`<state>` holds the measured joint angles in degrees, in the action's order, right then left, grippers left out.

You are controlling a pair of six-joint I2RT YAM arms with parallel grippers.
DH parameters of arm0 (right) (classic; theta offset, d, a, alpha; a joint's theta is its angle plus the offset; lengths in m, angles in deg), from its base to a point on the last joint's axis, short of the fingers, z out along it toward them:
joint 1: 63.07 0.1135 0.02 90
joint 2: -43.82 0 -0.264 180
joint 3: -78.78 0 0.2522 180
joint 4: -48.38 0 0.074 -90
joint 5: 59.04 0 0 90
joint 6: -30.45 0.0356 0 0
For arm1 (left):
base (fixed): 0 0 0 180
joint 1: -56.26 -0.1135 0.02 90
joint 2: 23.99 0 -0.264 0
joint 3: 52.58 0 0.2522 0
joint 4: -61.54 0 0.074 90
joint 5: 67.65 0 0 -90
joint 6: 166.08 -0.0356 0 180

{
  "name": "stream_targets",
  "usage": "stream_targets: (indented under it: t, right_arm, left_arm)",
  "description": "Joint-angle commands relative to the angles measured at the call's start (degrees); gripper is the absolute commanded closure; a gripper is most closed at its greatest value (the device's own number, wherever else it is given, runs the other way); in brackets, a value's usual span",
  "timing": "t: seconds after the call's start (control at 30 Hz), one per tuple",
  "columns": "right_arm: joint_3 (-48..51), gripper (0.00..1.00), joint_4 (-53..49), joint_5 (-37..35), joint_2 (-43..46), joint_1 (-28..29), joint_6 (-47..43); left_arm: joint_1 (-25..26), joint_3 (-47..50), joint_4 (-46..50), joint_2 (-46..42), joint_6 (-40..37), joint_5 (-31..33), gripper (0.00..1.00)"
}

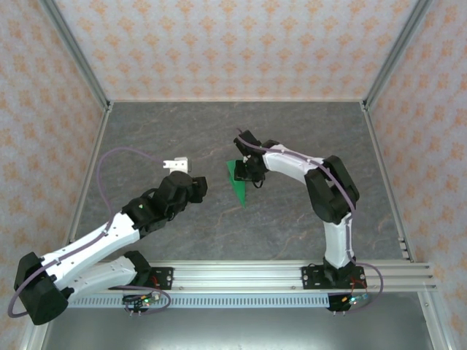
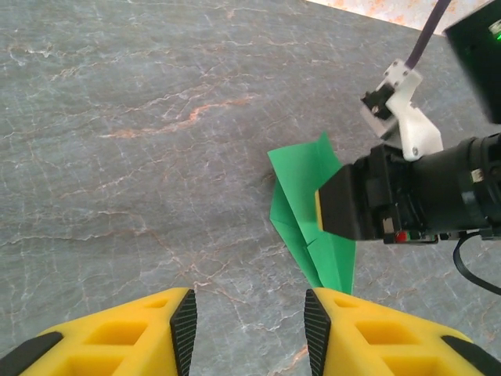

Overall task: Fold a paper plane with a square sheet of paper (fold left side to right side)
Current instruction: Move the paper plane to the top-center of the table.

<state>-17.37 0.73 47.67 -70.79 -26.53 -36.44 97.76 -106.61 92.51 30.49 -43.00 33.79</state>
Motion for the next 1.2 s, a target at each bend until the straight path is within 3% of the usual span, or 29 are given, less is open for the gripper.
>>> stream_targets:
  t: [0.0,0.07,0.2,0.4,0.63,0.67,0.97,1.17]
  right_arm:
    - [-0.12,0.79,-1.96,-2.35,0.03,-0.31,0.54]
    - [0.33,0.99,-1.15,-0.88,0.81,-0.08,-0.1]
    - [4.33,1.0,5.1,4.72,6.63,-0.17,-0.78]
    - [15.81,1.0,20.5,20.63,12.21,-5.17,4.17]
    - [24.45,1.0,27.08,24.18,7.8,-10.92,3.26]
    - [24.8,1.0,26.52,23.53,7.75,-11.56,2.6]
    - [19.11,0.66,2.41,0.43,16.89,-10.81,-5.56]
    - [16.71,0.57,-7.88,-11.47,23.85,-4.4,-2.18]
  left_arm:
    - [-0.43,1.16,1.29,-1.35,0.79,3.38,0.55]
    - [-0.41,1.12,1.35,-1.4,0.77,3.44,0.55]
    - [-0.37,0.81,1.68,-1.46,0.61,3.4,0.55]
    - [-0.39,0.94,2.18,-2.23,0.61,3.9,0.54]
    - [-0.39,0.83,2.65,-2.97,0.23,4.04,0.52]
    - [-0.36,0.81,2.74,-2.97,0.18,4.02,0.52]
    - [-0.38,0.47,1.36,-2.97,-0.77,3.59,0.43]
    - [-0.38,1.15,-1.08,-3.12,-1.23,2.83,0.36]
